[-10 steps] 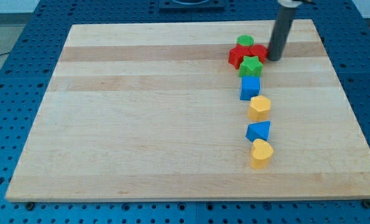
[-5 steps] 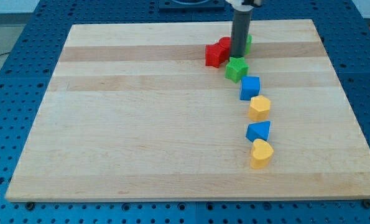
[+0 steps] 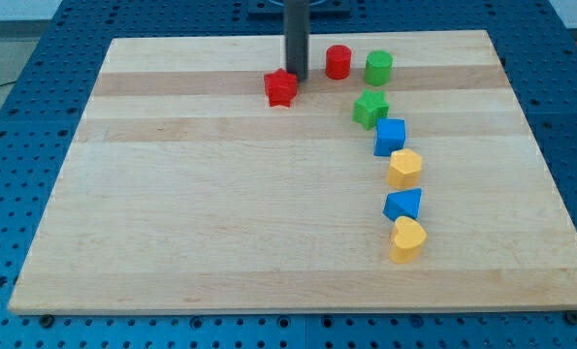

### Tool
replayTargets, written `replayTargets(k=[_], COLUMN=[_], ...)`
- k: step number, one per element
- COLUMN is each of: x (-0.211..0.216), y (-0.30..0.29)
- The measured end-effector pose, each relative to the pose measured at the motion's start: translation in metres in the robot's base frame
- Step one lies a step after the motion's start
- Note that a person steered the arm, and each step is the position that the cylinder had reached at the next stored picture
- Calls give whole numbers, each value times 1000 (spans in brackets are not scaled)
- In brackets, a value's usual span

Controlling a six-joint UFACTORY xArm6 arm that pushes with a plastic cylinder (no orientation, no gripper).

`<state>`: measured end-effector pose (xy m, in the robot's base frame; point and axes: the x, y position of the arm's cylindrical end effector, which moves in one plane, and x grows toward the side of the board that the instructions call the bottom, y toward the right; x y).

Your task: Push the red blocks towards top left of the board

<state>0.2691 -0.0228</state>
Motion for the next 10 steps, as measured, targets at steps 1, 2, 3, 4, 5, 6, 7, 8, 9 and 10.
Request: replayTargets(k=[1, 2, 3, 4, 5, 6, 7, 8, 9, 10], x=[-34, -35, -35, -28, -15, 18, 59, 62, 94, 119], y=[11, 91, 131, 130, 86, 50, 42, 63, 69, 39])
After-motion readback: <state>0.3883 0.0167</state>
